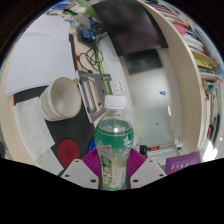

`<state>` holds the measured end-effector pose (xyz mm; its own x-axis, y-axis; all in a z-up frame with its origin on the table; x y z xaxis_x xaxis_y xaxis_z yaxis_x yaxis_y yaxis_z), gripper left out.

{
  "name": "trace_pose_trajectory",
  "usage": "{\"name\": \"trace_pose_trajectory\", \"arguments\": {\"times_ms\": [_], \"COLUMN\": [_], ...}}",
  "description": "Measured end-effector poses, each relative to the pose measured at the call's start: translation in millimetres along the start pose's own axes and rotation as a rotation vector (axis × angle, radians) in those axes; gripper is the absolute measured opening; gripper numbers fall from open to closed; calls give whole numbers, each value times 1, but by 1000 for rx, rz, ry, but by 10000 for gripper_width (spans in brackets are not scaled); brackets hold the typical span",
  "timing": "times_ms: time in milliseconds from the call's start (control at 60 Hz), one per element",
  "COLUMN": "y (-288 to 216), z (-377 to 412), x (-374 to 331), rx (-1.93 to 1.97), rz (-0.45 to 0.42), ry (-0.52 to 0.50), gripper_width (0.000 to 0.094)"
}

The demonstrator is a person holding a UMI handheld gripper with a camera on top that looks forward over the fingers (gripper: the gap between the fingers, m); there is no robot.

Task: Pour water

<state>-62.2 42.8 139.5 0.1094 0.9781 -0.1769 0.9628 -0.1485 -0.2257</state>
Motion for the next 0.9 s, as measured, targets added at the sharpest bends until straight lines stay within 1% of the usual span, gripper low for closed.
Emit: {"name": "trace_pose_trajectory", "arguments": {"times_ms": [67,167,250,317,417,500,600,667,733,800,900], "y": [-5,-14,-24,-29,-38,-39,-37,-38,-43,-45,-48], "z": [-3,-7,-12,-14,-11,-7,1,3,2,-2,-15], "x": [7,14,18,20,24,26,24,20,10,4,-5], "rx": [-139,-334,-461,-577,-701,-737,-703,-614,-443,-205,160], "rz": [-15,-7,-51,-59,-82,-73,-54,-56,-40,-39,-19], "ry": [9,17,33,56,68,67,38,15,-7,-60,-103], "gripper_width": [308,308,309,310,308,309,308,309,311,309,319]}}
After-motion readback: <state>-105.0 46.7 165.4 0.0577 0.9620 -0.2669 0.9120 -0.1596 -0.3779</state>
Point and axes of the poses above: the point between the fingertips, and its own axes, seen from behind it with the camera up: z to the left, y down, x forward, the way the camera looks, the point moved 2 cm from there along -x, backward, against the way the camera looks, and after that the axes turned 10 degrees about y, right-handed, at the moved point
